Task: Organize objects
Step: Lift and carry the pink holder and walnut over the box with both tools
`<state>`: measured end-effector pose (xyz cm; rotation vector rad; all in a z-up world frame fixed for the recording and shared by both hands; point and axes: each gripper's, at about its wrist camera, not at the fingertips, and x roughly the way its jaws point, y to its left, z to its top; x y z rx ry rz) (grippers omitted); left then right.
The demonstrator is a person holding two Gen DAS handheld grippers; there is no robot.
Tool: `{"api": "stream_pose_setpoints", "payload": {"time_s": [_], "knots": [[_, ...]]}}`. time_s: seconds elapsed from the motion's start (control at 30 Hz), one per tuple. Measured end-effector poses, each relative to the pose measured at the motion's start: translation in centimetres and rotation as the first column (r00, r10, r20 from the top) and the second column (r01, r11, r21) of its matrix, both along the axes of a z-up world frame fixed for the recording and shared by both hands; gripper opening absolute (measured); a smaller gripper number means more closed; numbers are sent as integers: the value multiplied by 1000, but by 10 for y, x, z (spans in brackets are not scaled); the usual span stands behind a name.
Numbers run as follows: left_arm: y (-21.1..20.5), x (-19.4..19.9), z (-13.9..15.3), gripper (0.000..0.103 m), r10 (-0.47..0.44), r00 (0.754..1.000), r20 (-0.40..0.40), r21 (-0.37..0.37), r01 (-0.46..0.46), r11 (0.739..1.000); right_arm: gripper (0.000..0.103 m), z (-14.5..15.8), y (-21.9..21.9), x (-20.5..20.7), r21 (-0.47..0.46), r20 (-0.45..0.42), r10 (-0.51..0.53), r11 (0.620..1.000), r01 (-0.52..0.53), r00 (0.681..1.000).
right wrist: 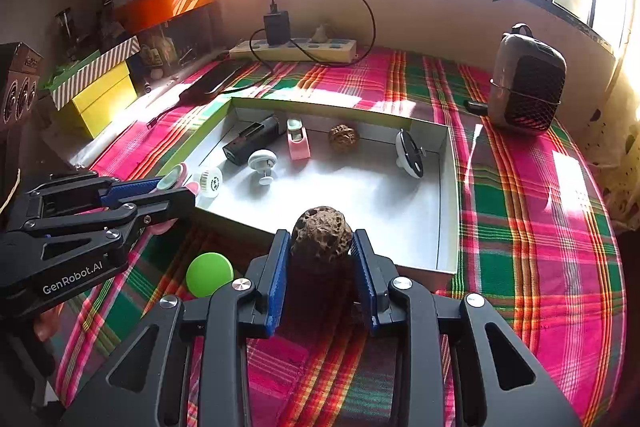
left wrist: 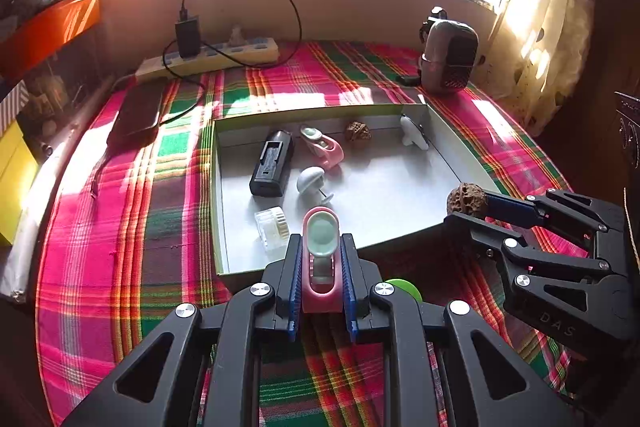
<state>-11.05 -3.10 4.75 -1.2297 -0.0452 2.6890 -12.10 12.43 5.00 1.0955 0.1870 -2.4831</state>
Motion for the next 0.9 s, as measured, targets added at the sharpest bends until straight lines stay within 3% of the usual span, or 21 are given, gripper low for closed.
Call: {"api": "stream_pose_setpoints", "payload": {"time_s": [0.47,0.9], "knots": [[5,-29,-12,16,-9,1000,27,14,8,1000,32,3,-10,-53,9,18,-1,1000,1,1000],[7,-50,-26,16,-11,998,62,13,10,1000,33,-14,-24,-84,23,66,6,1000,-8,998]]}}
